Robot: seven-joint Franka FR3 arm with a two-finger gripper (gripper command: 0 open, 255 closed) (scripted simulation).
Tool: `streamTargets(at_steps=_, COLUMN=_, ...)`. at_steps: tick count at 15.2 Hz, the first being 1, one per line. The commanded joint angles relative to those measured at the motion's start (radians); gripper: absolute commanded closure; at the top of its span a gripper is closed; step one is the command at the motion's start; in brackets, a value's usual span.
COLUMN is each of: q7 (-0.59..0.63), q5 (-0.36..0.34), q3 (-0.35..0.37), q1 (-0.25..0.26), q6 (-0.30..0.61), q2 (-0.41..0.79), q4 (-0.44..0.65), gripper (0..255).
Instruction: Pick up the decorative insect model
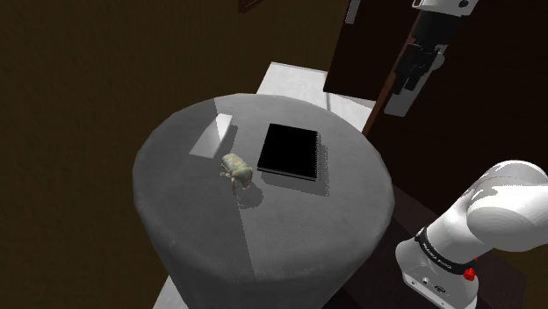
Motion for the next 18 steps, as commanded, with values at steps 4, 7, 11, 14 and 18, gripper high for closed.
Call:
streamTargets(at_steps=4, q7=0.054, q5=0.049, q3=0.050, q1=0.022, q6=0.063, q2=0.022, q4=-0.031, gripper=0)
streamTargets(at_steps=7, q7=0.106, q5=0.096, q3=0.101, q1=0.045, q6=0.129, q2=0.054, q4=-0.051, gripper=0)
streamTargets(at_steps=11, q7=0.171, q5=0.153, q3=0.169, q1=0.076, q6=0.220, q2=0.115, q4=-0.061, gripper=0)
streamTargets(at_steps=14, q7=0.218, q5=0.189, q3=0.220, q1=0.098, q6=0.290, q2=0.172, q4=-0.056, gripper=0)
streamTargets(at_steps=18, q7=0.280, q5=0.228, q3=0.286, q1=0.123, q6=0.382, q2=0.262, q4=-0.031, gripper=0)
